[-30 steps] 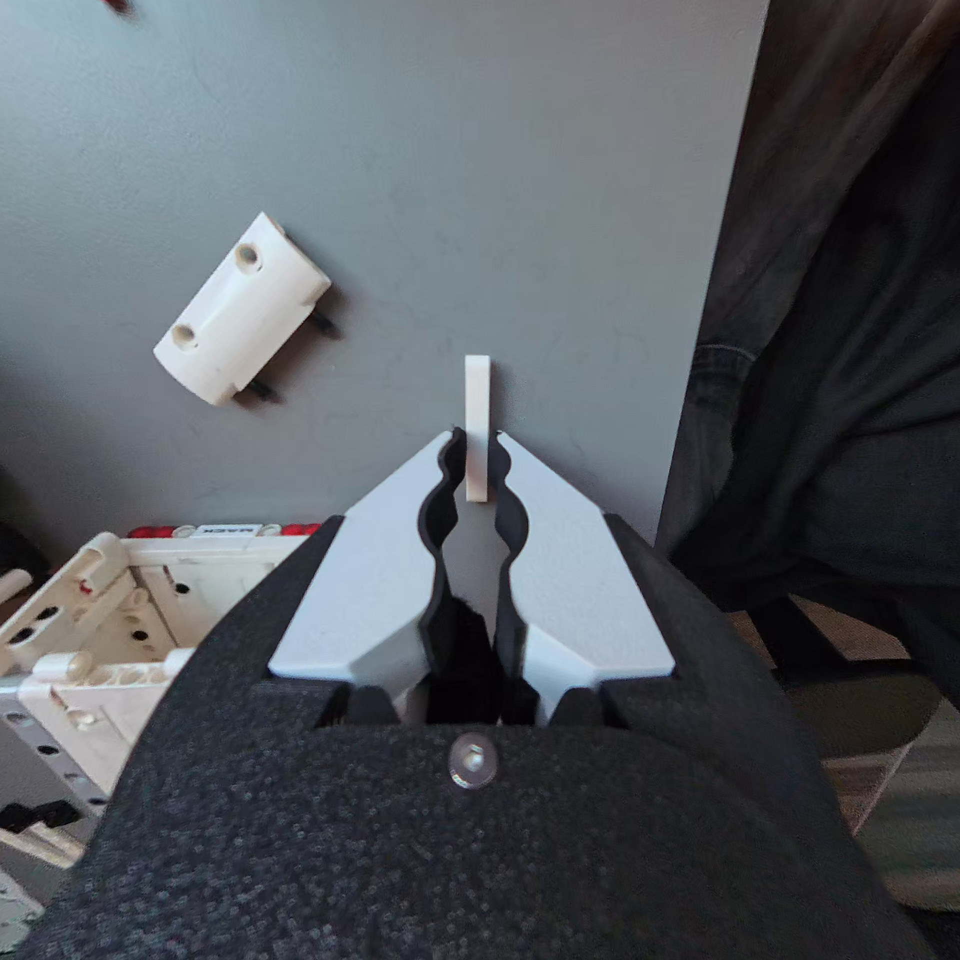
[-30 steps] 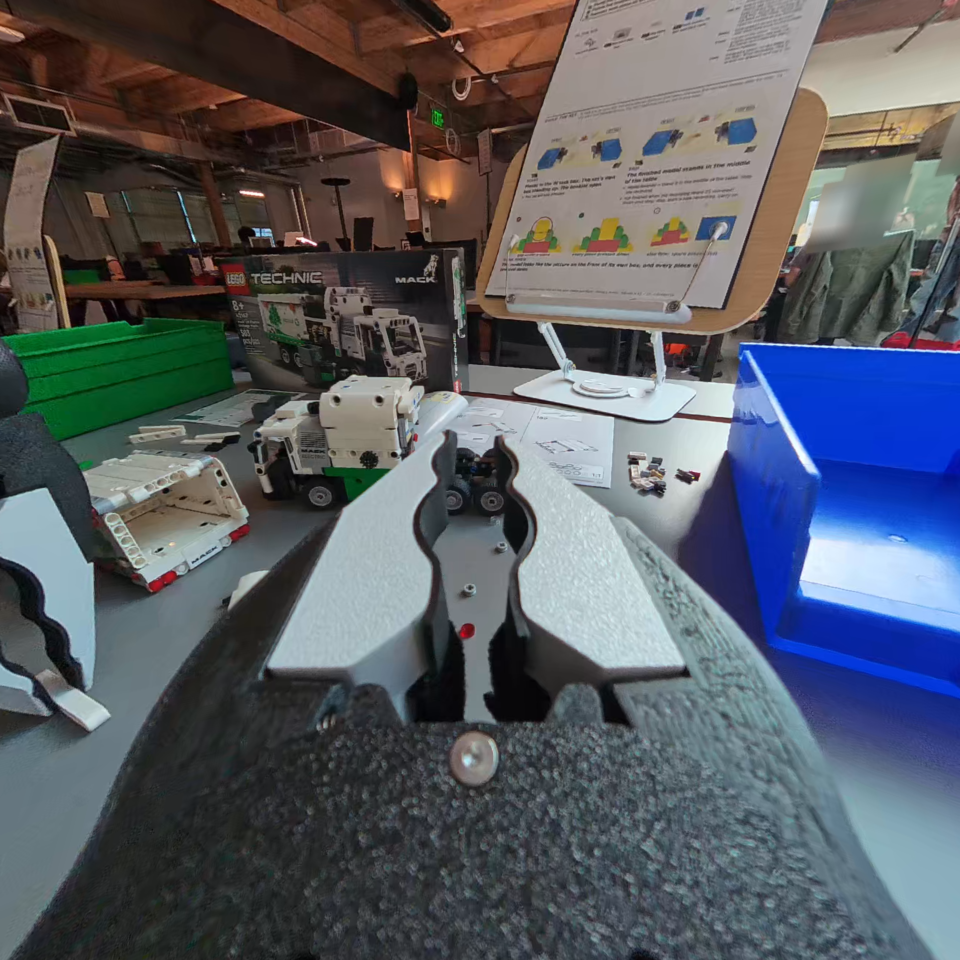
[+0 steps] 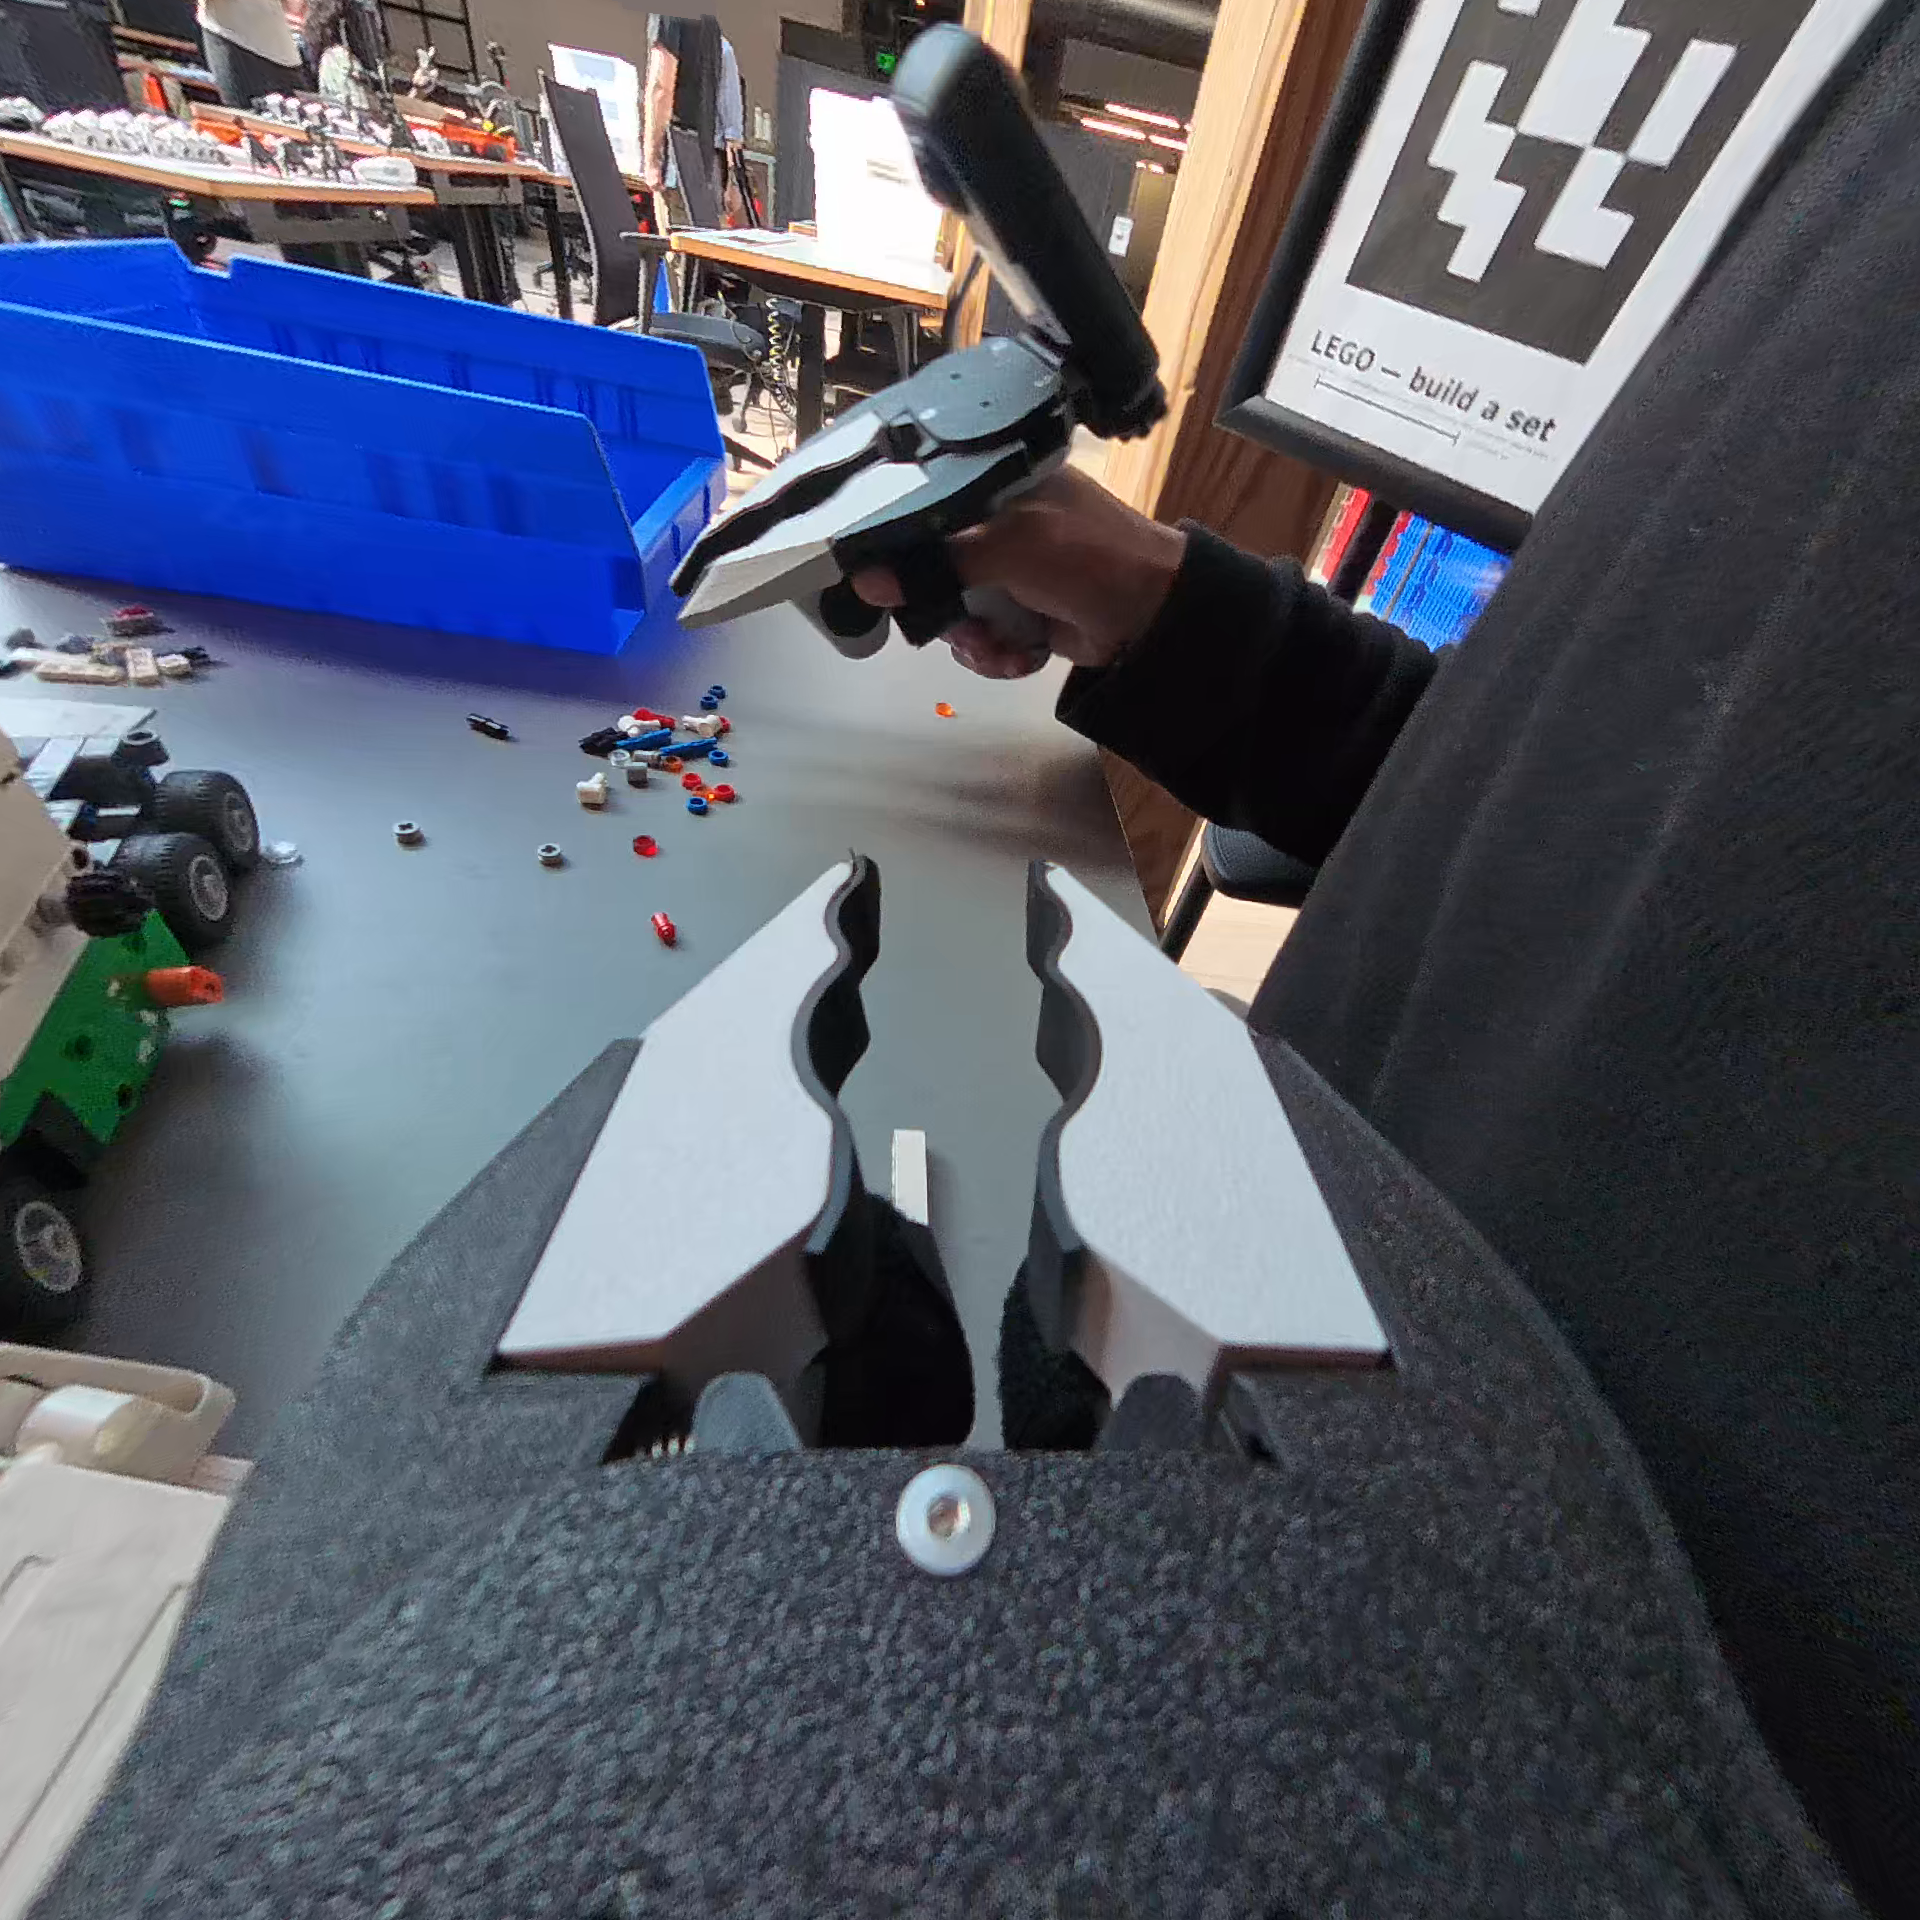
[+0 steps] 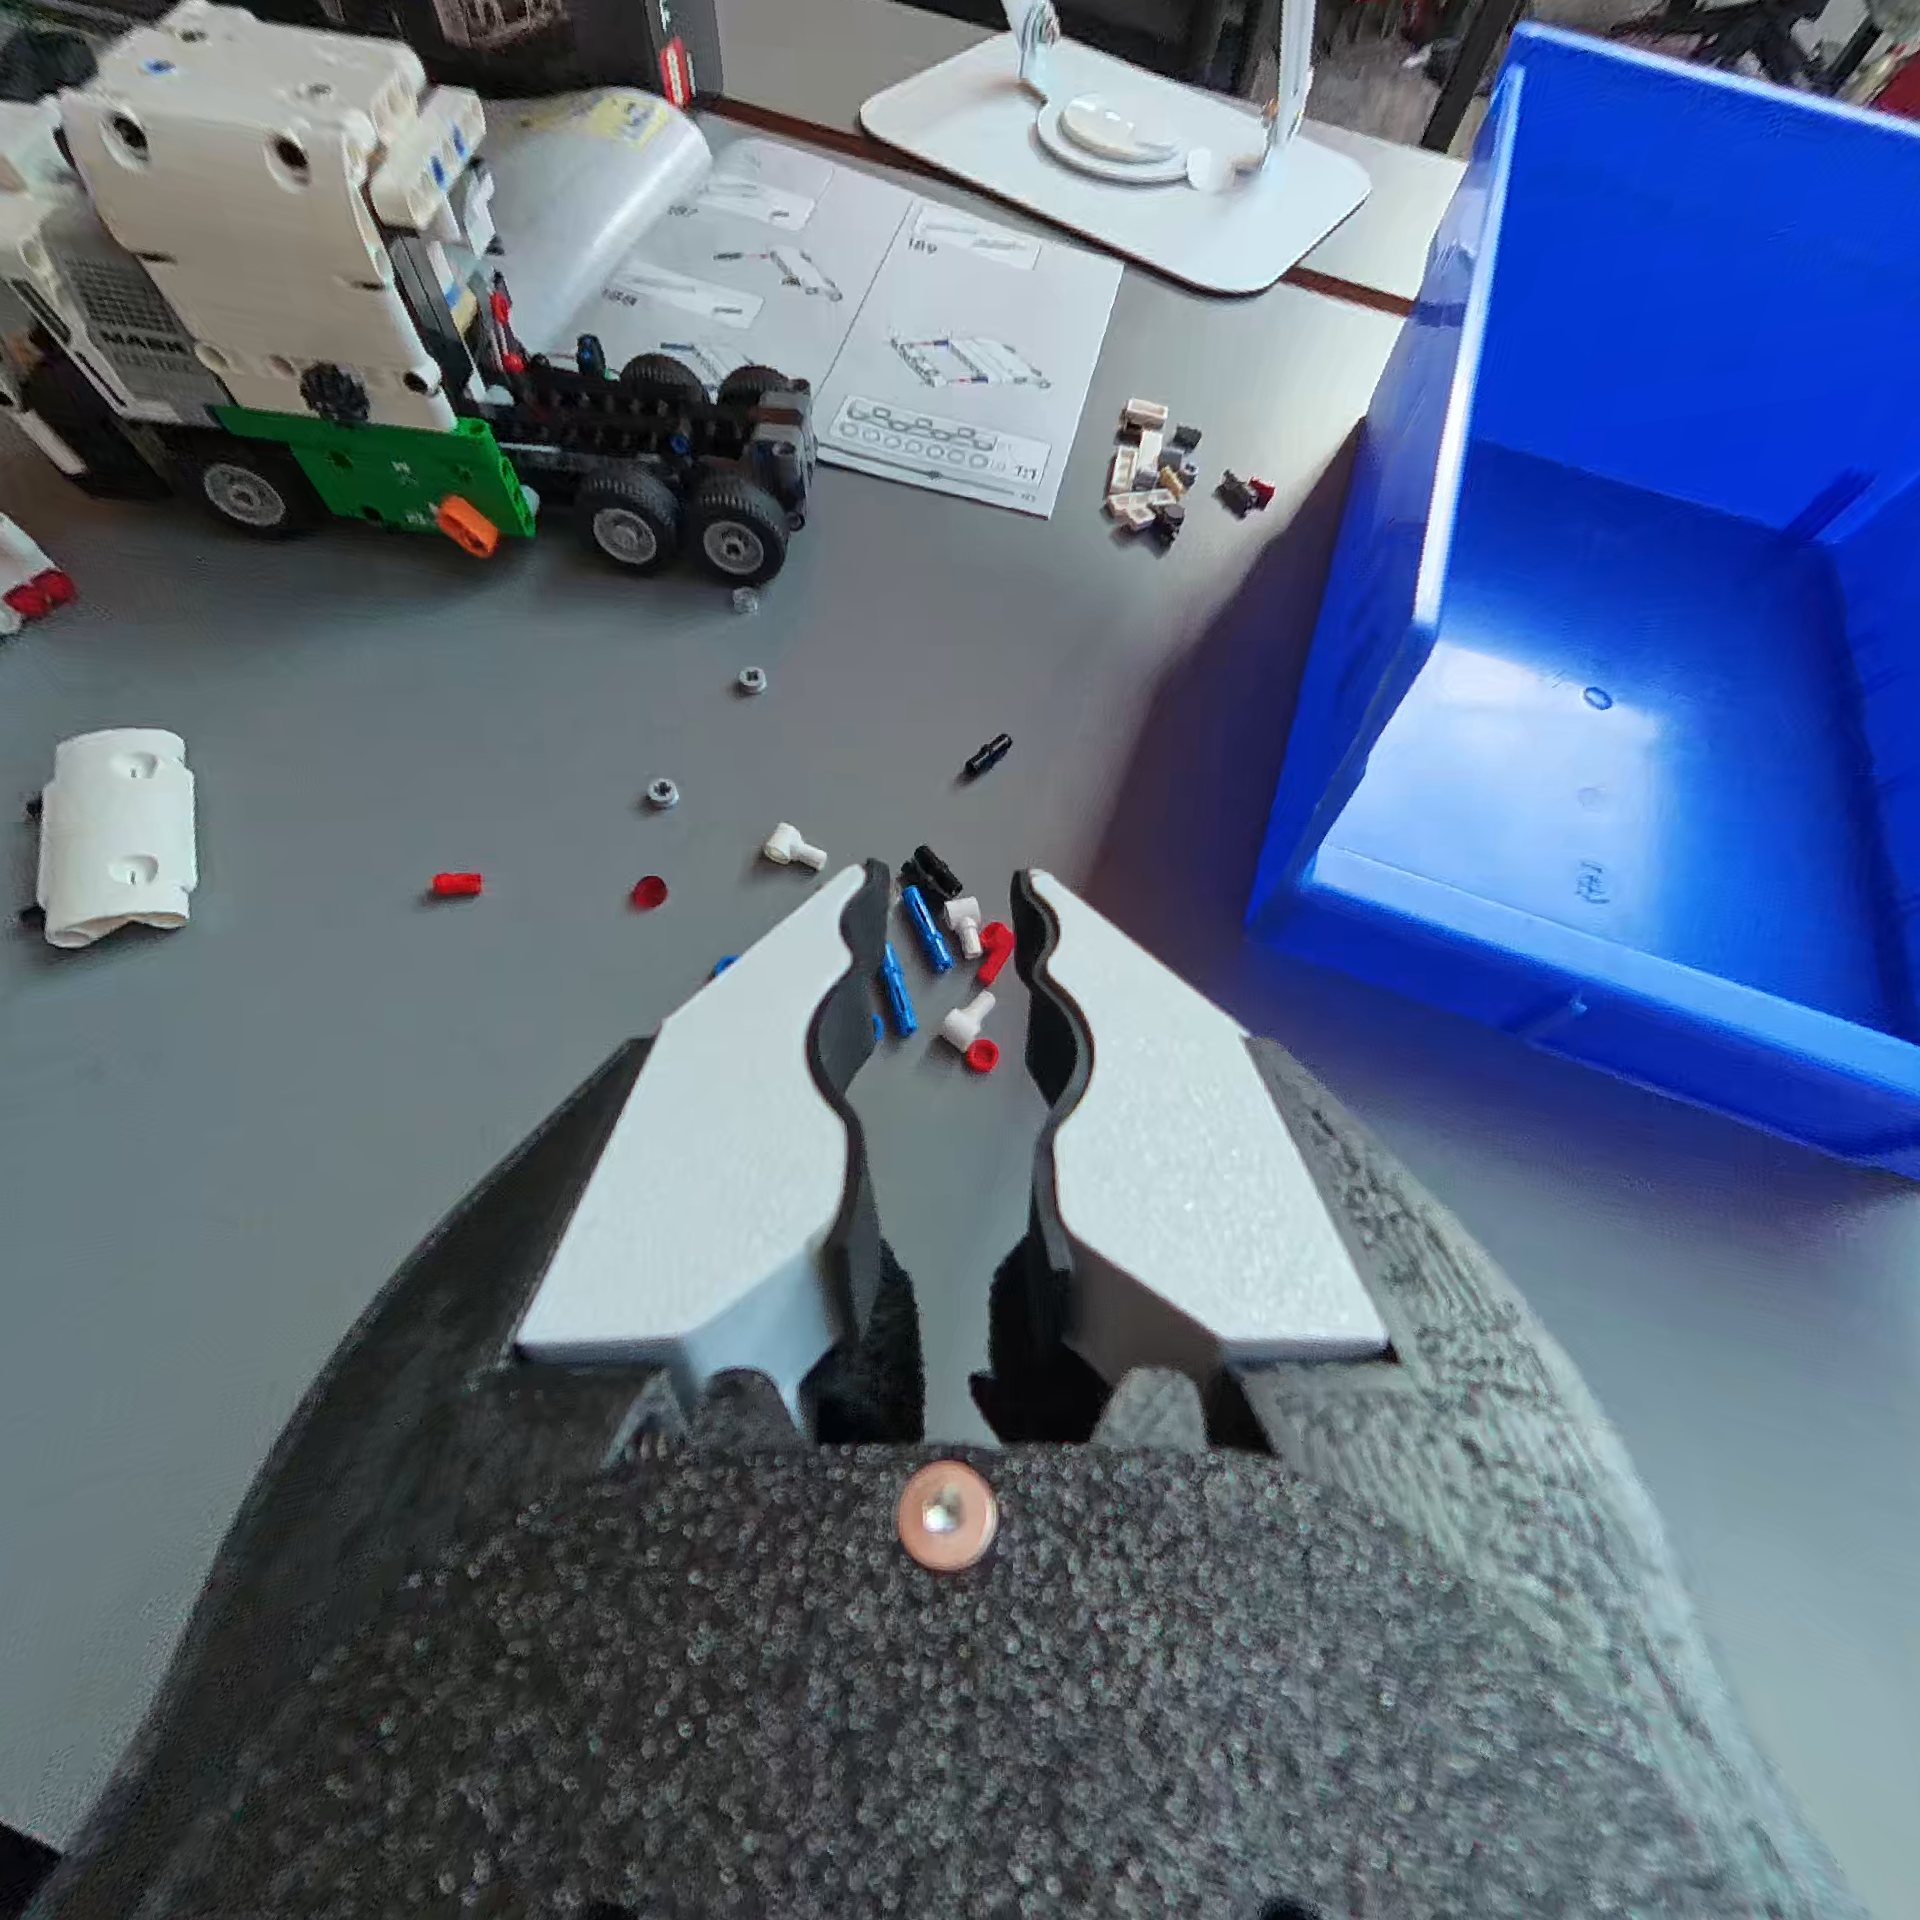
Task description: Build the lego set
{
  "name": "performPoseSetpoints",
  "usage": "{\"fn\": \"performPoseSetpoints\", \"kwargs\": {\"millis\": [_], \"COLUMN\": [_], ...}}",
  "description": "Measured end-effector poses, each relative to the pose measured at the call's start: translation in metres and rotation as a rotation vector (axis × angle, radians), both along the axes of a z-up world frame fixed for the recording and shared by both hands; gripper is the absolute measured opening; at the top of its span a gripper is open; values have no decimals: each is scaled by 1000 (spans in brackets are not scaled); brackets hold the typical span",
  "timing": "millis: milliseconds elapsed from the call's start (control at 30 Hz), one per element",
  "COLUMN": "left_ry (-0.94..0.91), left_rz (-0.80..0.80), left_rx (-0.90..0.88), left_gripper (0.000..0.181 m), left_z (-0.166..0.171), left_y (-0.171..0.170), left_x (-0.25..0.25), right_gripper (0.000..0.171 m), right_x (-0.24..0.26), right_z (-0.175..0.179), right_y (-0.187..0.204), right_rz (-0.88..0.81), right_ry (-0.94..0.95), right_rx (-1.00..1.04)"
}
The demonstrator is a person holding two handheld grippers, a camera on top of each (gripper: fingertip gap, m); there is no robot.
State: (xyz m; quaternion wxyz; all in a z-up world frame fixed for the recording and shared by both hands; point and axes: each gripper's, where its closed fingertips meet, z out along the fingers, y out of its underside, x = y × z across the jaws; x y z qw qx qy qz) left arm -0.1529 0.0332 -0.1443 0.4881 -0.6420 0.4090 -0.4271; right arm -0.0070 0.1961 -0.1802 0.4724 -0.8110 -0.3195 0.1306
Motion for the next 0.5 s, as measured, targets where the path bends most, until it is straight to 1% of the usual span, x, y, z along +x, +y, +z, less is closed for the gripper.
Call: {"fn": "performPoseSetpoints", "kwargs": {"millis": [100,167,300,400,500], "left_ry": [45,35,10,2,-3], "left_rz": [-12,-32,-58,-66,-72], "left_rx": [79,79,53,40,33], "left_gripper": [24,23,23,23,23], "left_z": [-5,-4,-2,-2,-1], "left_y": [-5,-8,-11,-11,-11], "left_x": [2,2,3,3,3], "right_gripper": [21,21,8,9,5], "right_x": [-1,0,-4,-11,-10], "right_z": [-26,-40,-46,-48,-55], "right_y": [-5,-10,-8,-8,-7], "right_rz": [116,187,226,263,268], "right_ry": [-86,-147,-131,-101,-144], "right_rx": [-118,-152,-171,-220,-248]}}
